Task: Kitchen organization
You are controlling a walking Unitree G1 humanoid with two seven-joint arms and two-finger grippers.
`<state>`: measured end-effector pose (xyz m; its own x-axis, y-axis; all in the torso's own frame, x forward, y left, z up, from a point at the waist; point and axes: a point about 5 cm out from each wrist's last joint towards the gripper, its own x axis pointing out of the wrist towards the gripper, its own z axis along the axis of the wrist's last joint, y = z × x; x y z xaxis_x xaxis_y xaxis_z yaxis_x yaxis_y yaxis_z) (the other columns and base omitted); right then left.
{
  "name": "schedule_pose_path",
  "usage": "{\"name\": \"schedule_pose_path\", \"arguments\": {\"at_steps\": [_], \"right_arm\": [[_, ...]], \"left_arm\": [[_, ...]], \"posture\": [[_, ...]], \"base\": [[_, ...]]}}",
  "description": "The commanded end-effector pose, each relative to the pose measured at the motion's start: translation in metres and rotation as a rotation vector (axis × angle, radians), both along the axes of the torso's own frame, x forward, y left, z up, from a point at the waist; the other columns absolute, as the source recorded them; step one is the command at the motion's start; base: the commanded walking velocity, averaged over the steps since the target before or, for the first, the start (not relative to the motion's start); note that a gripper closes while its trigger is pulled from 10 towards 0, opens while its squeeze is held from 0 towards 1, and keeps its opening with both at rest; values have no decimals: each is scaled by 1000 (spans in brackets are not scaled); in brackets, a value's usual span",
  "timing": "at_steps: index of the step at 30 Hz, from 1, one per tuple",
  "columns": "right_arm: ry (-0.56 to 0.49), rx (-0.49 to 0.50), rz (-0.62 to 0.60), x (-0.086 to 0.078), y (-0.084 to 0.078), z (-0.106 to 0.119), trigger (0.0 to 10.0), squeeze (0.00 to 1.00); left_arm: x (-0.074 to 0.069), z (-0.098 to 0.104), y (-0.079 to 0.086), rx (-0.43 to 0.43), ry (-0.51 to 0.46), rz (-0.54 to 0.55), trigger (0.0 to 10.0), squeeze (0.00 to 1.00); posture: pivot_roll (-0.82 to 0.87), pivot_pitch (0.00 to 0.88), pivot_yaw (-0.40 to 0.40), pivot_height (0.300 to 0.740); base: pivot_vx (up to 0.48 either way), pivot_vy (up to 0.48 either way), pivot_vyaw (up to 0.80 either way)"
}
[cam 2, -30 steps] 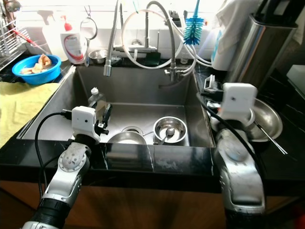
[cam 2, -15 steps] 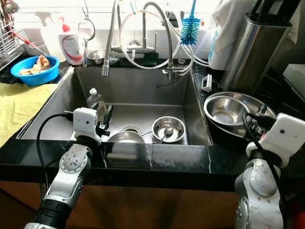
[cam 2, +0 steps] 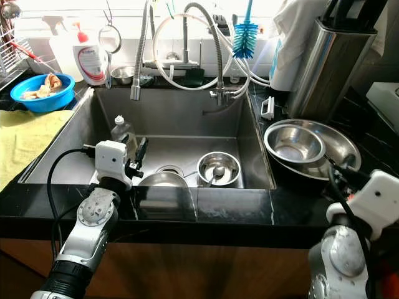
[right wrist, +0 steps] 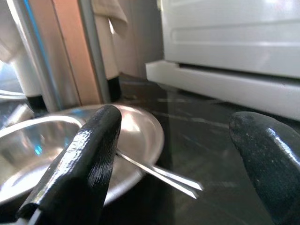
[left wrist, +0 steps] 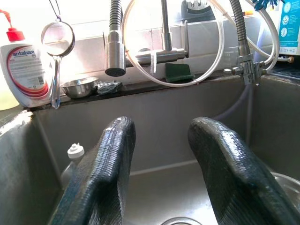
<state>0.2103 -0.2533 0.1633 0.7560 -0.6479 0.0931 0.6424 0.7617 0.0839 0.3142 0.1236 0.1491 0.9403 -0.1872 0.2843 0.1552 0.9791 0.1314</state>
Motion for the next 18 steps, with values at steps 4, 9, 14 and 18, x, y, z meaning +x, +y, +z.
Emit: {"name": "schedule_pose_path", "arguments": {"at_steps": [4, 9, 14, 18], "right_arm": [[-8, 9, -10, -1, -2, -3, 10000, 0], [-10, 26, -13, -1, -2, -6, 10000, 0], [-9, 46, -4, 2, -1, -9, 10000, 0], [-10, 55, 23, 6, 1, -10, 10000, 0]], "left_arm": [[-2, -1, -1, 19, 1, -8, 10000, 0], [-2, 0, 0, 21, 1, -4, 10000, 0], [-2, 1, 2, 23, -1, 1, 10000, 0], [-2, 1, 2, 23, 0, 2, 10000, 0]], "posture": [[-140, 0, -10, 740], [-137, 0, -13, 740], [-136, 0, -13, 740], [-138, 0, -13, 740]], "base": [[0, 0, 0], [0, 0, 0], [0, 0, 0], [0, 0, 0]]}}
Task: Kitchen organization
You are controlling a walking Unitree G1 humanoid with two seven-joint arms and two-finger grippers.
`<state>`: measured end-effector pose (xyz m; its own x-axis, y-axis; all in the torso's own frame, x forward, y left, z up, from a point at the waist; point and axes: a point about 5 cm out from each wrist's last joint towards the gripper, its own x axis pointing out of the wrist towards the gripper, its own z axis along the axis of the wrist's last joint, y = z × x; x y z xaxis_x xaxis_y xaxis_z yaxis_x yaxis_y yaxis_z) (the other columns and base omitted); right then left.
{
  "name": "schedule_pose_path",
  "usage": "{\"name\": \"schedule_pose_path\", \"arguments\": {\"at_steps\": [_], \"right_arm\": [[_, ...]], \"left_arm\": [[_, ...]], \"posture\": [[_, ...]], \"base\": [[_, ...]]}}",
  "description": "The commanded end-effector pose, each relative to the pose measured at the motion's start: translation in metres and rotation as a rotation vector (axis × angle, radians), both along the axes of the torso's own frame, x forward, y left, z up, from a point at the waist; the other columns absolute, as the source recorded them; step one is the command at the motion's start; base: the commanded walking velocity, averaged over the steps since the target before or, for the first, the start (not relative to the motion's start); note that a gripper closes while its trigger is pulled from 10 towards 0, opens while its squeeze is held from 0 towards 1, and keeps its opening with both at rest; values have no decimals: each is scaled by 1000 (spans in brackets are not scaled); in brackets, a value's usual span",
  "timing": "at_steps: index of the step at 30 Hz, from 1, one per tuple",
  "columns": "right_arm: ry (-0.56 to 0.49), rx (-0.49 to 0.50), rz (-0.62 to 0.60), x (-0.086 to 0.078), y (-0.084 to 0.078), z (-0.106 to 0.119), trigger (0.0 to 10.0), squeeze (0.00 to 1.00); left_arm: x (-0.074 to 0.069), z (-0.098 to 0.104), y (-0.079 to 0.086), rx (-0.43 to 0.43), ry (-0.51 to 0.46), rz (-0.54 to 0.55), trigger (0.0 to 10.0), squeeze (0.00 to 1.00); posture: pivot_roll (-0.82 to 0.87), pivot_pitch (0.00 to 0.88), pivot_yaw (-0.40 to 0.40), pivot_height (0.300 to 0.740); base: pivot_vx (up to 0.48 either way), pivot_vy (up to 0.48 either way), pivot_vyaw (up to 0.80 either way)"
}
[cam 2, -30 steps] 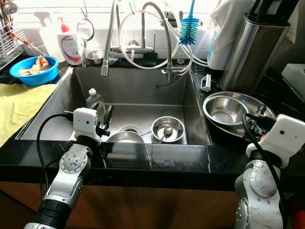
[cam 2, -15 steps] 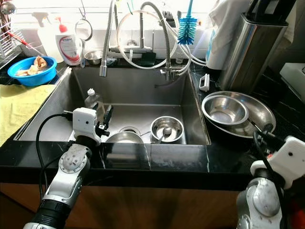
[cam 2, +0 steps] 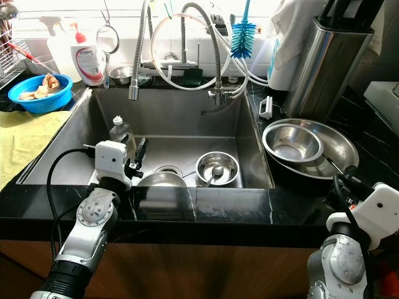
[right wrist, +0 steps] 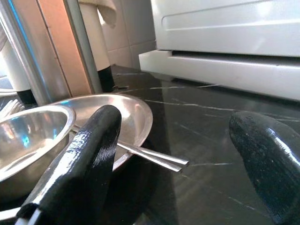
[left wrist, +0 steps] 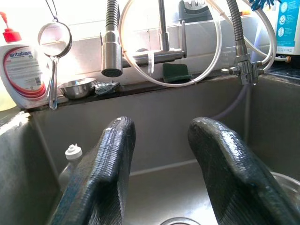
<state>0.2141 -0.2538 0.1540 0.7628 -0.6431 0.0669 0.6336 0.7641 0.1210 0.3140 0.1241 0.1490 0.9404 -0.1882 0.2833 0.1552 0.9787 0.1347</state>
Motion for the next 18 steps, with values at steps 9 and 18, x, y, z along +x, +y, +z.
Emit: {"name": "schedule_pose_path", "arguments": {"at_steps": [9, 18], "right_arm": [[11, 77, 61, 10, 7, -9, 10000, 0], [0, 102, 85, 17, 11, -11, 10000, 0]], "left_arm": [[-1, 1, 0, 18, 2, 1, 10000, 0], [-1, 1, 0, 18, 4, 3, 10000, 0]], "posture": [[-136, 0, -14, 740], [-133, 0, -17, 740]], "base": [[0, 0, 0], [0, 0, 0]]}}
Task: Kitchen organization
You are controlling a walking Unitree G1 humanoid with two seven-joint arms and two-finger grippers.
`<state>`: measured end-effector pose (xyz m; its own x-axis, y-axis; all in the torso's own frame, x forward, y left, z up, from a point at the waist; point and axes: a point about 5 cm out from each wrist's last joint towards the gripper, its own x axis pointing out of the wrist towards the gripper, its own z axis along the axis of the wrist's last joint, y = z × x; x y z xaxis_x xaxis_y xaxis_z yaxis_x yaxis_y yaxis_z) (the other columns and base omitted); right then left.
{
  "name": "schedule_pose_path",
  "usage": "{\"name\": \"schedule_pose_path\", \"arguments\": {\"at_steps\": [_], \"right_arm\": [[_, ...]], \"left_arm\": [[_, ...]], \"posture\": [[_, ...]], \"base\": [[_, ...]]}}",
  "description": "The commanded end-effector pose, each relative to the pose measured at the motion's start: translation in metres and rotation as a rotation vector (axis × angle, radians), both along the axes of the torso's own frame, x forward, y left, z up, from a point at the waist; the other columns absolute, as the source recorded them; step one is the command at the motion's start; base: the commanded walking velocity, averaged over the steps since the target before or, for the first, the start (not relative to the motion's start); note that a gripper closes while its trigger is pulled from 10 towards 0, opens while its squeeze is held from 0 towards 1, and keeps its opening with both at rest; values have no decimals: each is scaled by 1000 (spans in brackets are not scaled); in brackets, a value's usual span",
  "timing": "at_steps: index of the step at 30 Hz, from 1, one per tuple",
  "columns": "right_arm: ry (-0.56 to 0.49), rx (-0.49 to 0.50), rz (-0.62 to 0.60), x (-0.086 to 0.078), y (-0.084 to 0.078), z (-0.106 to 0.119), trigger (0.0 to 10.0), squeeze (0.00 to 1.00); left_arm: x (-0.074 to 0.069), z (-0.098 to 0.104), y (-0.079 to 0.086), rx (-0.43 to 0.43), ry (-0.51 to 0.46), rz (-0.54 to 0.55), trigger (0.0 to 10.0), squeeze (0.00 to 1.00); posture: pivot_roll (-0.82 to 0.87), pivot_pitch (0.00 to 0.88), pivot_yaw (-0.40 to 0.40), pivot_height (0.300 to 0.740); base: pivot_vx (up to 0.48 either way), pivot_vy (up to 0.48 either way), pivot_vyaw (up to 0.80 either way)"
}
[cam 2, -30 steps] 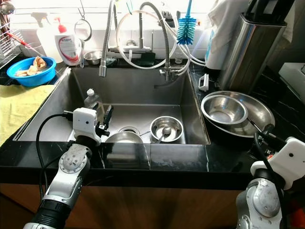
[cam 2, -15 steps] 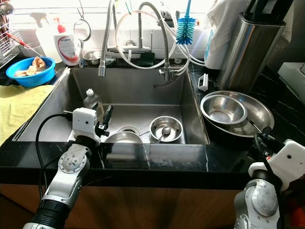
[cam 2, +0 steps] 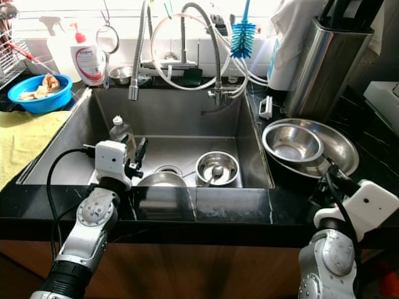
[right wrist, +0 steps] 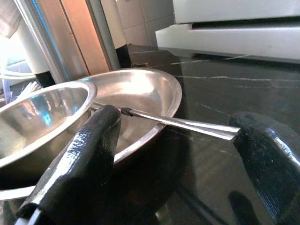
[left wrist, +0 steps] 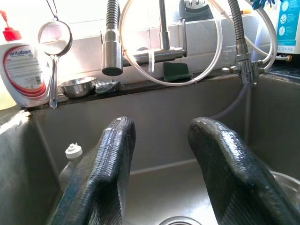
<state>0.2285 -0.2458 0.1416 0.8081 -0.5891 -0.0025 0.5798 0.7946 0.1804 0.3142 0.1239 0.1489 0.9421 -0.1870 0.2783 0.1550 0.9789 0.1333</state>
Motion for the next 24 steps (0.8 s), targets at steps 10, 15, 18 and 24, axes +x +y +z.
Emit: {"name": "schedule_pose_path", "arguments": {"at_steps": [10, 15, 18, 24], "right_arm": [[-16, 7, 11, 3, 2, 2, 0, 0], [-24, 8, 3, 3, 1, 3, 784, 0], [-28, 6, 1, 4, 0, 4, 2000, 0], [-46, 1, -5, 5, -1, 8, 0, 0]], "left_arm": [[-1, 1, 0, 16, -1, 2, 10000, 0], [-1, 2, -1, 14, -2, 2, 10000, 0], [-1, 2, 0, 14, -2, 2, 10000, 0], [0, 3, -2, 13, -4, -1, 10000, 0]], "posture": [[-136, 0, -16, 740], [-137, 0, -17, 740], [-139, 0, -16, 740], [-139, 0, -13, 740]], "base": [[0, 0, 0], [0, 0, 0], [0, 0, 0], [0, 0, 0]]}}
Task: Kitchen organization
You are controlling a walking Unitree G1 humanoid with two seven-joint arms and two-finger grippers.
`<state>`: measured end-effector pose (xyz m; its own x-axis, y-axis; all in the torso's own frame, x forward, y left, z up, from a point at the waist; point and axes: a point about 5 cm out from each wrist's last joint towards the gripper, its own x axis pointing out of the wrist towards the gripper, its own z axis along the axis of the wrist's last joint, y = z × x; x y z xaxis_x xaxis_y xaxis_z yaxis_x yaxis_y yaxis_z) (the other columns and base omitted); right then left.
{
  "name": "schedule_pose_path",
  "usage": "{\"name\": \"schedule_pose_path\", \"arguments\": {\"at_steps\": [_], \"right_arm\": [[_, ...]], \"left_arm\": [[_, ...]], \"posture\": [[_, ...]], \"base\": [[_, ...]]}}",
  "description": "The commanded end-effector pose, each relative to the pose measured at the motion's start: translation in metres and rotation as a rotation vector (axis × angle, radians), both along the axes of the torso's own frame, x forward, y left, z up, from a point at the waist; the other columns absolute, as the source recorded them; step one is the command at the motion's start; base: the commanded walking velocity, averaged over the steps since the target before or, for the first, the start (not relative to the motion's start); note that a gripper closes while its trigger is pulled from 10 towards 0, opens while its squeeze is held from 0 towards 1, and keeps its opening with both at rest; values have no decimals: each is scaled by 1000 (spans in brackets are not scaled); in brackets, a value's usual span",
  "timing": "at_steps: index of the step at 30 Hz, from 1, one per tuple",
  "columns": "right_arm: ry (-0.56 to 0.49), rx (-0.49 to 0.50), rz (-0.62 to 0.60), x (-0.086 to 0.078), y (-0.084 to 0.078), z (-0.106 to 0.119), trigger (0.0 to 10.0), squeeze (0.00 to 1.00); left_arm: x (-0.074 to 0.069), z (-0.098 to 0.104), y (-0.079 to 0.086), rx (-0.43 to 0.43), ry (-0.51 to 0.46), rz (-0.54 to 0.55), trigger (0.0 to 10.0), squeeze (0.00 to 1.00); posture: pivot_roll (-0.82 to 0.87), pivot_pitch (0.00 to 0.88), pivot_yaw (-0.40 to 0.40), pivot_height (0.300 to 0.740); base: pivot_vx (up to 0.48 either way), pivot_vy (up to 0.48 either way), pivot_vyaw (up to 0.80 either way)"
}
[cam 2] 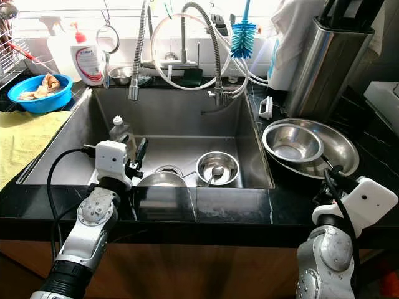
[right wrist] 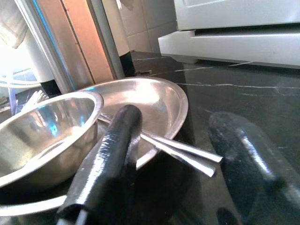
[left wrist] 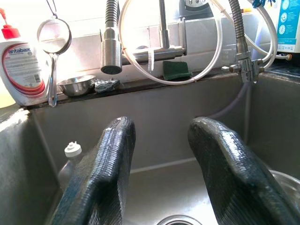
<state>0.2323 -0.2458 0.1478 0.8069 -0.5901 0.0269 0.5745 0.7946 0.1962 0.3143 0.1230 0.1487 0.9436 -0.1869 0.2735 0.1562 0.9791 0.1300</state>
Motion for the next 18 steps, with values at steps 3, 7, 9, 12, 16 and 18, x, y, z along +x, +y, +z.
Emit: {"name": "schedule_pose_path", "arguments": {"at_steps": [3, 7, 9, 12, 16, 18], "right_arm": [[-19, 3, -6, 1, -1, 3, 0, 0], [-22, 2, -7, 2, -1, 4, 0, 0], [-24, 3, -6, 2, -1, 4, 0, 0], [-26, 4, -5, 2, 0, 4, 0, 0], [-39, 6, -6, 2, 1, 6, 0, 0], [-45, 6, -6, 2, 1, 8, 0, 0]], "left_arm": [[0, 3, -1, 15, -11, -1, 10000, 0], [0, 3, -1, 15, -13, -2, 10000, 0], [0, 3, -1, 15, -13, -2, 10000, 0], [0, 3, -1, 15, -15, -1, 10000, 0], [-1, 4, 0, 15, -16, -3, 10000, 0], [-1, 4, -1, 16, -17, -5, 10000, 0]], "posture": [[-139, 0, -13, 740], [-136, 0, -12, 740], [-136, 0, -12, 740], [-135, 0, -10, 740], [-135, 0, -8, 740], [-135, 0, -6, 740]], "base": [[0, 0, 0], [0, 0, 0], [0, 0, 0], [0, 0, 0], [0, 0, 0], [0, 0, 0]]}}
